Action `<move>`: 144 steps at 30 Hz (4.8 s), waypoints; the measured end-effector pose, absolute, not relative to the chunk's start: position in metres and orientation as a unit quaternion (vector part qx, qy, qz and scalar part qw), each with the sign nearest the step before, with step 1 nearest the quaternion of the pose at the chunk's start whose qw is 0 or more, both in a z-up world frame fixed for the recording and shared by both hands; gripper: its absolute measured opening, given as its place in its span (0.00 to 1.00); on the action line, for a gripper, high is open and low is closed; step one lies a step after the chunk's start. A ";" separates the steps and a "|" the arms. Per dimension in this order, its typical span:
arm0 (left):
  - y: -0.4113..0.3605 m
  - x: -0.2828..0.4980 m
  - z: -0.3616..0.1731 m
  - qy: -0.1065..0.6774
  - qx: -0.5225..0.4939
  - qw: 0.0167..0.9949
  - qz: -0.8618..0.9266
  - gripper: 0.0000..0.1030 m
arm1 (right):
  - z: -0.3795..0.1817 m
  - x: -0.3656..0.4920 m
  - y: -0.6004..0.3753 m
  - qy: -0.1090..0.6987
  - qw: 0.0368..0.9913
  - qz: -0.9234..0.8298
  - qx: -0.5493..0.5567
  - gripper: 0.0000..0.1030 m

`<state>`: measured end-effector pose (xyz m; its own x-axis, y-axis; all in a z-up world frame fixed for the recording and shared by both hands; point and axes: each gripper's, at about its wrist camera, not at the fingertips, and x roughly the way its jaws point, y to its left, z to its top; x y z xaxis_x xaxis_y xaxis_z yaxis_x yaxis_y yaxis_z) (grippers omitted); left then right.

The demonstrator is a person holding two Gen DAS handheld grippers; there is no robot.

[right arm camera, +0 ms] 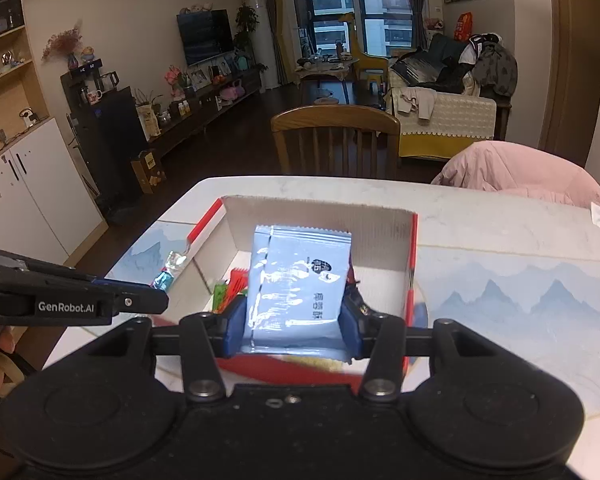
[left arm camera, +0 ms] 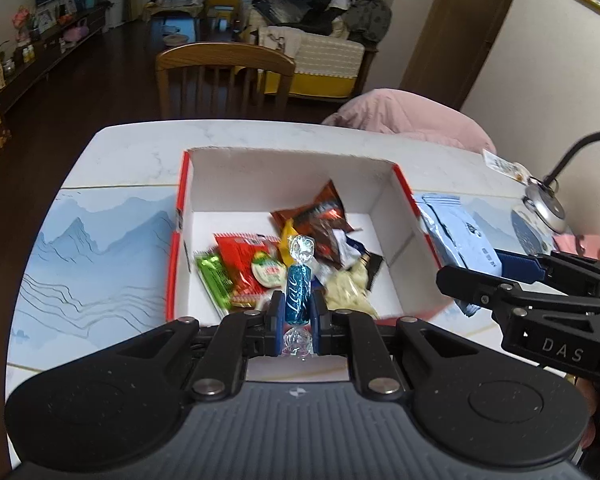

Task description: Organize snacks

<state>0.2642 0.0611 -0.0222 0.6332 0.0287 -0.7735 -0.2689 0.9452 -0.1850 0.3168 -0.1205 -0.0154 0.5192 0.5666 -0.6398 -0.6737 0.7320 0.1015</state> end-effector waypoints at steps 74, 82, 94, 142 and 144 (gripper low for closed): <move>0.076 0.273 -0.045 0.455 -0.120 0.877 0.102 0.58 | -0.028 0.316 -0.104 0.365 0.855 0.363 -0.069 0.92; 0.069 0.239 -0.022 0.410 -0.111 0.900 0.099 0.75 | -0.014 0.293 -0.115 0.342 0.863 0.368 -0.056 1.00; 0.059 0.195 -0.007 0.363 -0.128 0.919 0.085 0.95 | 0.001 0.263 -0.135 0.299 0.877 0.374 -0.044 1.00; 0.033 0.145 0.032 0.286 -0.116 0.944 0.114 1.00 | 0.022 0.232 -0.163 0.240 0.904 0.354 -0.016 1.00; 0.032 0.144 0.032 0.285 -0.116 0.945 0.115 1.00 | 0.024 0.229 -0.161 0.238 0.903 0.358 -0.019 1.00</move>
